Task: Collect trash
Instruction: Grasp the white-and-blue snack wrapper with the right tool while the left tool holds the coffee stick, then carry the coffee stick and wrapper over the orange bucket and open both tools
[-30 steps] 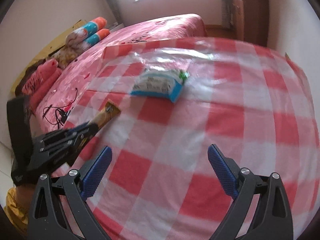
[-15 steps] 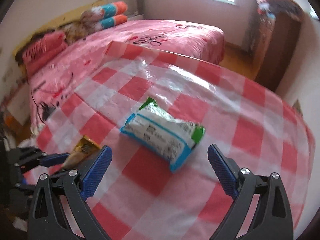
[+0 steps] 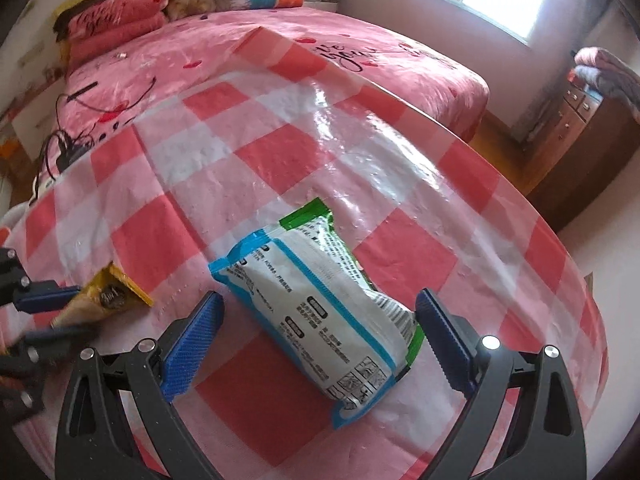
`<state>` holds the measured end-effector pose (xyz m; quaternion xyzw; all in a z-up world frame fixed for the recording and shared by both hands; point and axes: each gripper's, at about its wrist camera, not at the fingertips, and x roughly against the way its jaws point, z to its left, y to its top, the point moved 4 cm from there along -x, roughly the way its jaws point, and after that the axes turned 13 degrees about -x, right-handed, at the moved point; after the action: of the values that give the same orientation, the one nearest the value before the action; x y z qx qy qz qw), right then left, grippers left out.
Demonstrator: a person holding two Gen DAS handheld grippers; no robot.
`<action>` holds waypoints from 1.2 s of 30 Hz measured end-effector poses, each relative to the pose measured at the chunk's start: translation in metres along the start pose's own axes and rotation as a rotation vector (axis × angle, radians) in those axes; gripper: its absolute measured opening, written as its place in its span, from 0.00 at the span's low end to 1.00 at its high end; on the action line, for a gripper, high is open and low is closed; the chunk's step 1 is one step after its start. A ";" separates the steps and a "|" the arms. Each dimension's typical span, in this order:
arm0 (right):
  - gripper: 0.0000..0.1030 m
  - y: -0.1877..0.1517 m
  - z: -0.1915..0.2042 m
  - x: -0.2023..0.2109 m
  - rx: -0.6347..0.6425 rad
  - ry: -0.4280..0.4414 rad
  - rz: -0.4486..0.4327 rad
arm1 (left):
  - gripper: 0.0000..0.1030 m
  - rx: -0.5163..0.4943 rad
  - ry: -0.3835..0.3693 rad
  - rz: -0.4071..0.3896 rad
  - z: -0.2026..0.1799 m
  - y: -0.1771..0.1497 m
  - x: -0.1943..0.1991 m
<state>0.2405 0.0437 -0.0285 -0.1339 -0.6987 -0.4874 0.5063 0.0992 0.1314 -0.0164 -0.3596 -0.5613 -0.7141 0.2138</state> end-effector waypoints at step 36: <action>0.43 -0.073 0.018 0.068 -0.131 0.017 -0.065 | 0.13 0.120 -0.060 -0.046 0.004 -0.015 0.035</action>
<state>0.1501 0.0020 -0.0116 -0.1396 -0.6648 -0.5496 0.4863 0.0663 0.1426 0.0007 -0.3543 -0.6173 -0.6729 0.2017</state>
